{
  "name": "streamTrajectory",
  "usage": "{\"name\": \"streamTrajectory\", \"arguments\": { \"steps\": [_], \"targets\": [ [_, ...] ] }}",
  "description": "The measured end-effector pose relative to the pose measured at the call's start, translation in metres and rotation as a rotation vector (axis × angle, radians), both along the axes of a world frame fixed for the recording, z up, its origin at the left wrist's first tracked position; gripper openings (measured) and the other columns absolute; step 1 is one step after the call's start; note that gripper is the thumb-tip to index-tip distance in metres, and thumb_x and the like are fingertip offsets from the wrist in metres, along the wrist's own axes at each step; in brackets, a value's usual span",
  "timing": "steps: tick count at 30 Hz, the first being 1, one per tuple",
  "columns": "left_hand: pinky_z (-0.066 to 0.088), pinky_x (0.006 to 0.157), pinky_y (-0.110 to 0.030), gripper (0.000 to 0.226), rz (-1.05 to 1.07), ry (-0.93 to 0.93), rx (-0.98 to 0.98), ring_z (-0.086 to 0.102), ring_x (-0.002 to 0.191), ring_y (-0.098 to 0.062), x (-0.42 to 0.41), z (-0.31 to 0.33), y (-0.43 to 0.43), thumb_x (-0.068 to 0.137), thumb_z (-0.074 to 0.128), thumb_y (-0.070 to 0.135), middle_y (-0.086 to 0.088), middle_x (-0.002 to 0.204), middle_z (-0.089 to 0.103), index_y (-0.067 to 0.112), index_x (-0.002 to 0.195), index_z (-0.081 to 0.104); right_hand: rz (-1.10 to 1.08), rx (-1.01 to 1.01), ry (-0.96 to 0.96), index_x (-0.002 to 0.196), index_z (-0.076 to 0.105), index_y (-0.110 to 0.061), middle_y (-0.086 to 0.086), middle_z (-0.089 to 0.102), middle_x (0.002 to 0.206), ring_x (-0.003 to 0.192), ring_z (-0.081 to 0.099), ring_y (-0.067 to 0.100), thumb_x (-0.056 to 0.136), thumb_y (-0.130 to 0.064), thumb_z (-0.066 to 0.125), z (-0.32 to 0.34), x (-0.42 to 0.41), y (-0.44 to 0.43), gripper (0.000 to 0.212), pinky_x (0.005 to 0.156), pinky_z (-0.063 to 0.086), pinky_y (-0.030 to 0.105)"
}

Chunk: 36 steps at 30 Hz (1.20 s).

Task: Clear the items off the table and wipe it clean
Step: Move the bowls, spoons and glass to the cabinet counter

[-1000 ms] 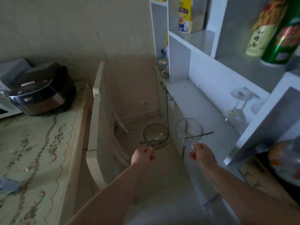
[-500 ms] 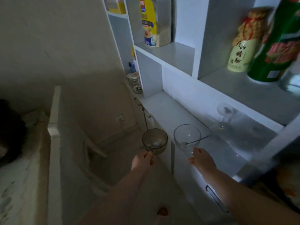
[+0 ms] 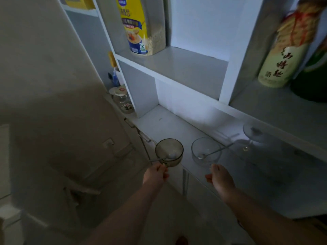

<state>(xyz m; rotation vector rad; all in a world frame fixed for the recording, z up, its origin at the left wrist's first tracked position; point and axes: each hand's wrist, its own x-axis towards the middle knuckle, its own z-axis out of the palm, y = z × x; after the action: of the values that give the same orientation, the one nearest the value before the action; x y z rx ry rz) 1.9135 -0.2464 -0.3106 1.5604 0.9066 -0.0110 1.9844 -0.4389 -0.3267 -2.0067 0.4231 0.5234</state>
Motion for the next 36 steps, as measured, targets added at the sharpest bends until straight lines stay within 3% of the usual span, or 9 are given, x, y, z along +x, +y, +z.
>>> {"name": "streamTrajectory", "arguments": {
  "steps": [5,10,16,19,20,24,31,34,36],
  "targets": [
    [0.051,0.075,-0.036,0.026,-0.030,-0.008,-0.031,0.058,0.066,-0.018,0.015,-0.002,0.006,0.097,0.053,0.011,-0.007,0.076,0.062,0.013,0.071,0.061,-0.059,0.037,0.020,0.087,0.054,-0.008,0.009,0.064,0.069,0.080,0.065,0.032,0.098,-0.023,0.033,-0.003,0.011,0.008,0.028,0.076,0.045,0.037],
    [0.051,0.075,-0.036,0.027,-0.062,-0.004,-0.009,0.059,0.065,-0.018,0.028,-0.001,0.014,0.096,0.053,0.011,-0.006,0.075,0.063,0.013,0.070,0.060,-0.101,0.068,-0.012,0.086,0.052,-0.010,0.017,0.067,0.085,0.085,0.064,0.033,0.099,-0.026,0.034,-0.005,0.020,0.011,0.028,0.072,0.042,0.033],
    [0.054,0.084,-0.042,0.025,-0.058,-0.004,-0.002,0.060,0.067,-0.018,0.043,0.001,0.020,0.097,0.053,0.013,-0.010,0.081,0.064,0.014,0.073,0.061,-0.104,0.039,-0.025,0.100,0.056,-0.002,0.014,0.068,0.078,0.072,0.066,0.030,0.097,-0.035,0.041,-0.009,0.024,0.009,0.036,0.062,0.047,0.030],
    [0.055,0.084,-0.042,0.024,-0.069,0.006,0.011,0.060,0.068,-0.018,0.055,0.001,0.018,0.098,0.053,0.016,-0.007,0.080,0.064,0.014,0.075,0.061,-0.094,-0.037,-0.074,0.099,0.053,-0.006,0.016,0.066,0.087,0.081,0.066,0.032,0.090,-0.039,0.047,-0.002,0.014,0.000,0.035,0.075,0.054,0.040],
    [0.055,0.084,-0.042,0.025,-0.083,0.009,0.031,0.061,0.069,-0.018,0.060,0.000,0.017,0.098,0.053,0.017,-0.007,0.080,0.064,0.014,0.075,0.061,-0.093,-0.067,-0.091,0.099,0.050,-0.008,0.015,0.066,0.089,0.083,0.065,0.032,0.090,-0.036,0.050,0.004,0.011,-0.004,0.030,0.074,0.052,0.037],
    [0.054,0.078,-0.035,0.024,-0.119,0.016,0.068,0.059,0.068,-0.017,0.077,-0.002,0.011,0.099,0.050,0.017,-0.005,0.077,0.062,0.008,0.081,0.063,0.032,-0.126,-0.174,0.087,0.054,-0.015,0.007,0.067,0.079,0.076,0.063,0.026,0.089,-0.020,0.058,0.022,0.008,-0.012,0.007,0.062,0.043,0.028],
    [0.054,0.074,-0.032,0.025,-0.118,0.053,0.097,0.061,0.068,-0.017,0.100,-0.014,0.000,0.099,0.049,0.021,-0.006,0.085,0.065,0.004,0.096,0.066,0.065,-0.090,-0.277,0.072,0.054,-0.020,0.001,0.063,0.067,0.071,0.062,0.023,0.085,-0.016,0.061,0.047,0.017,-0.017,0.015,0.064,0.045,0.029],
    [0.048,0.055,-0.020,0.027,-0.168,0.074,0.136,0.058,0.062,-0.013,0.107,-0.013,0.000,0.100,0.048,0.023,-0.008,0.087,0.066,0.004,0.099,0.066,0.050,-0.049,-0.293,0.070,0.052,-0.024,-0.003,0.063,0.066,0.072,0.064,0.022,0.086,-0.014,0.060,0.053,0.020,-0.016,0.020,0.069,0.050,0.031],
    [0.042,0.052,-0.020,0.028,-0.195,0.102,0.171,0.056,0.058,-0.010,0.112,-0.014,0.000,0.099,0.048,0.025,-0.008,0.086,0.067,0.006,0.100,0.068,0.027,-0.028,-0.296,0.069,0.052,-0.026,-0.006,0.062,0.065,0.071,0.066,0.022,0.086,-0.012,0.060,0.057,0.023,-0.015,0.022,0.071,0.052,0.034]
  ]
}}
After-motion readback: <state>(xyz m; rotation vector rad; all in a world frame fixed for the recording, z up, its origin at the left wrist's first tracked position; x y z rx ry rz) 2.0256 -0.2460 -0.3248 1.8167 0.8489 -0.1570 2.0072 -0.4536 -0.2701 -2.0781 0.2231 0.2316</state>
